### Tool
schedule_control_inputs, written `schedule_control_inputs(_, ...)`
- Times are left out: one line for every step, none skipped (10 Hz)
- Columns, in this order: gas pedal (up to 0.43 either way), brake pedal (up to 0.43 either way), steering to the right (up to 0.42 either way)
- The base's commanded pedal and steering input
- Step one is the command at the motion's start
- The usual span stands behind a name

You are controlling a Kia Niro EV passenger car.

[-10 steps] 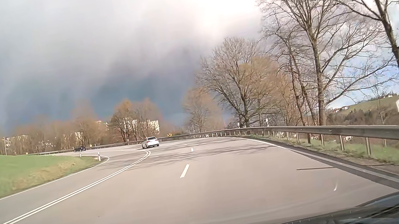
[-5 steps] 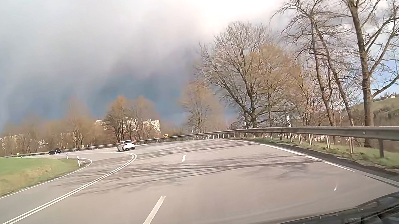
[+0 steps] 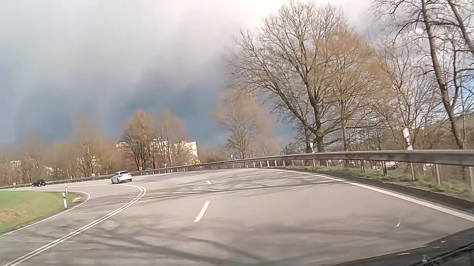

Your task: Follow the waypoints while adhering to traffic rules and regulations

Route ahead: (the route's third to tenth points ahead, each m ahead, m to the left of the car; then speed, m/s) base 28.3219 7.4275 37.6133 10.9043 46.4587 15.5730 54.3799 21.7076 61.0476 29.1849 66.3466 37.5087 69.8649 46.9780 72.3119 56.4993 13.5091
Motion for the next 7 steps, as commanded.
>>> schedule_control_inputs(0.189, 0.000, -0.035)
schedule_control_inputs(0.189, 0.000, -0.036)
schedule_control_inputs(0.177, 0.000, -0.038)
schedule_control_inputs(0.169, 0.000, -0.038)
schedule_control_inputs(0.150, 0.000, -0.041)
schedule_control_inputs(0.130, 0.000, -0.046)
schedule_control_inputs(0.130, 0.000, -0.048)
